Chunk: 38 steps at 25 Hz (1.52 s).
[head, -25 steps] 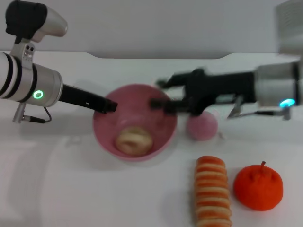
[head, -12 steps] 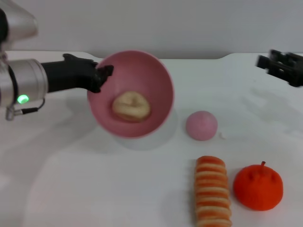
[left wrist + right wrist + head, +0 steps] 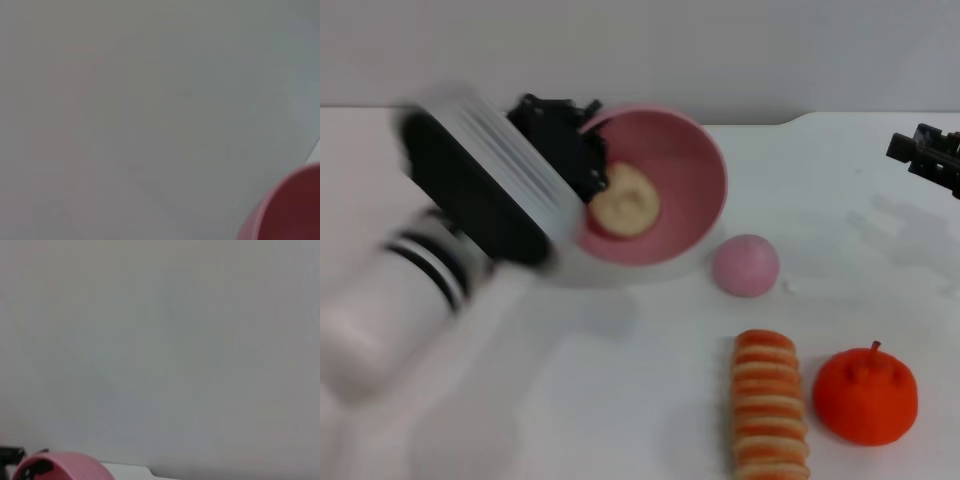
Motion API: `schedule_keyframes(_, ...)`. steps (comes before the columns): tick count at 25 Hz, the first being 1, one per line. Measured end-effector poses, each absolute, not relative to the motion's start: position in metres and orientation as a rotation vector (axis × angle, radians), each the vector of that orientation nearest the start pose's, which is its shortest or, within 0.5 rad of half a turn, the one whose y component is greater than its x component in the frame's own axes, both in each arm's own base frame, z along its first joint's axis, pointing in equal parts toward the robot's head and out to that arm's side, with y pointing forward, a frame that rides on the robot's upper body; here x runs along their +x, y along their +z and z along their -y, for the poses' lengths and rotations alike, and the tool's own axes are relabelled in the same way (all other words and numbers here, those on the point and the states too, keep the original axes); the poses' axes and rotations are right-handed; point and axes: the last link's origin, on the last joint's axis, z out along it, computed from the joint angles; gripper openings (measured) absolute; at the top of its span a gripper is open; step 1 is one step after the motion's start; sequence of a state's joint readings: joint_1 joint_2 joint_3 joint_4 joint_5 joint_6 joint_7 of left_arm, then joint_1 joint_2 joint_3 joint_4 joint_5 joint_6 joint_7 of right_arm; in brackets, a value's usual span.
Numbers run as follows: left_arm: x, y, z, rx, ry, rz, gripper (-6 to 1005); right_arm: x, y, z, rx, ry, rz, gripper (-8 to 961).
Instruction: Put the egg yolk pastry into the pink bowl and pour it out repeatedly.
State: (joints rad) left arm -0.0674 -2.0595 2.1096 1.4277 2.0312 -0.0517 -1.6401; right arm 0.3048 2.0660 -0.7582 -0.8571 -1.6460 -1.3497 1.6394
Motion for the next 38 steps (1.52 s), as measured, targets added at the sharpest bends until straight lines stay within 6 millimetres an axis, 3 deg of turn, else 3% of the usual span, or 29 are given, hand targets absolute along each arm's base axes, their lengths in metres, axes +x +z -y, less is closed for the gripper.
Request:
schedule_keyframes(5, -0.173, -0.091, -0.284, -1.738, -0.044, -0.56, 0, 0.302, 0.066, -0.328, -2.196, 0.873, -0.931, 567)
schedule_keyframes(9, -0.178, -0.094, -0.271, -1.568, -0.056, -0.763, 0, 0.301, 0.065, -0.328, -2.204, 0.872, -0.931, 568)
schedule_keyframes(20, -0.181, -0.105, -0.27, -1.555, -0.001, -0.926, 0, 0.297, 0.063, -0.328, -2.216, 0.891, -0.925, 568)
schedule_keyframes(25, -0.178, -0.09, -0.292, -1.593, -0.066, -0.657, 0, 0.298, 0.06, -0.326, -2.22, 0.9, -0.943, 568)
schedule_keyframes(30, -0.172, -0.051, -0.338, -1.65, -0.177, -0.111, -1, 0.292, 0.057, -0.327, -2.259, 0.918, -0.933, 567)
schedule_keyframes(34, -0.184, -0.015, -0.372, -1.822, -0.316, 0.29, -1, 0.282, 0.048, -0.329, -2.33, 0.912, -0.908, 567)
schedule_keyframes(38, -0.204, 0.017, -0.388, -2.025, -0.571, 0.632, -1, 0.269, 0.038, -0.332, -2.421, 0.869, -0.867, 567)
